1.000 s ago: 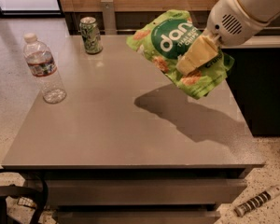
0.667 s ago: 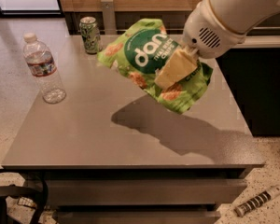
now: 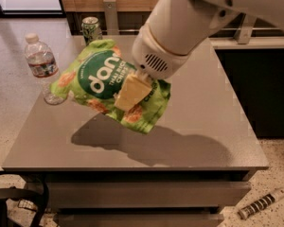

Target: Move green rice chip bag near water bottle

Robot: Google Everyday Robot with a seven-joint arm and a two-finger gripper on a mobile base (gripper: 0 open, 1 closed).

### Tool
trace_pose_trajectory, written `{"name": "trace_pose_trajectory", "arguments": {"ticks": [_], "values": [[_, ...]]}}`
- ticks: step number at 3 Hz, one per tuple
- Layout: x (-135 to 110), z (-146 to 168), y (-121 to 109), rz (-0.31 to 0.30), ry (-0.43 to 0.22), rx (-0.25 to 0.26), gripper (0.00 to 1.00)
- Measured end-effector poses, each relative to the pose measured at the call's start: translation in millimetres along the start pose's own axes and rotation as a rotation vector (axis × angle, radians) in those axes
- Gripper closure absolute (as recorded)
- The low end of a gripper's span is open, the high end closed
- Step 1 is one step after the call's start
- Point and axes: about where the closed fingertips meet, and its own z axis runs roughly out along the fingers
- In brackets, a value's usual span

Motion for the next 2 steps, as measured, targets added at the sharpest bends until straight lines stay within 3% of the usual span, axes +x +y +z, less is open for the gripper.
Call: {"name": "trace_pose_trajectory", "arguments": {"ticks": [2], "values": [[-42.2, 36.0, 19.7, -0.105, -0.003, -0.009, 1.00]]}}
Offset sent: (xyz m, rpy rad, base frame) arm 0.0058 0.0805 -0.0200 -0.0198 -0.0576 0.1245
